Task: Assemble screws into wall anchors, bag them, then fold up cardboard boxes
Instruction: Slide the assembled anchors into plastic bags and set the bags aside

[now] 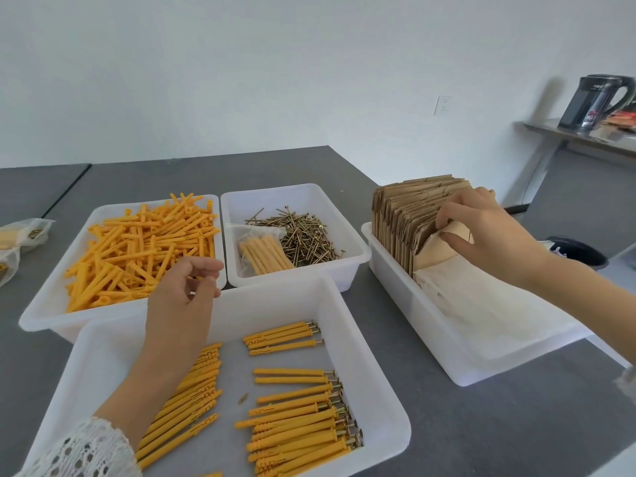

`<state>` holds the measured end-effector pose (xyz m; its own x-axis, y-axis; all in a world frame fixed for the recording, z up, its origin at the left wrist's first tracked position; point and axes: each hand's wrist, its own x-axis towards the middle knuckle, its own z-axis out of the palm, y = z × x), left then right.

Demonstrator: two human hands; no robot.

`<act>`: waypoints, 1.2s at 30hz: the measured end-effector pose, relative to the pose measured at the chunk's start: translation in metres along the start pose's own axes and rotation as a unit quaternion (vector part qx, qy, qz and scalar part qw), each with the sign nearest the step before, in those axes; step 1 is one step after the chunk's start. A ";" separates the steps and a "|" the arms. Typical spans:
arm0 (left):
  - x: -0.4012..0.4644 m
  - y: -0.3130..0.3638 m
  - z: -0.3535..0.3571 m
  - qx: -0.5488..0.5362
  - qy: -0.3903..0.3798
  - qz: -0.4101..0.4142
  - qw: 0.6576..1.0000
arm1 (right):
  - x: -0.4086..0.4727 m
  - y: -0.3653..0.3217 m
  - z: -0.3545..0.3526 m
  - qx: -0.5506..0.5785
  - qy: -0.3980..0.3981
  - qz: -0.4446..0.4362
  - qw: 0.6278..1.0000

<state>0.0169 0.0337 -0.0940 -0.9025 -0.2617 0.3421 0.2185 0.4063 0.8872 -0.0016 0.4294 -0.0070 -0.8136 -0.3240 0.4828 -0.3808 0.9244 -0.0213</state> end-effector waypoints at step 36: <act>-0.008 0.012 -0.001 -0.016 -0.015 0.010 1.000 | -0.056 -0.036 -0.010 0.031 -0.104 0.235 0.966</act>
<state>0.0277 0.0394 -0.0862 -0.9088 -0.2266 0.3503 0.2473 0.3836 0.8898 0.0622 0.4162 -0.0242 -0.9712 0.0892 0.2209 0.0316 0.9673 -0.2518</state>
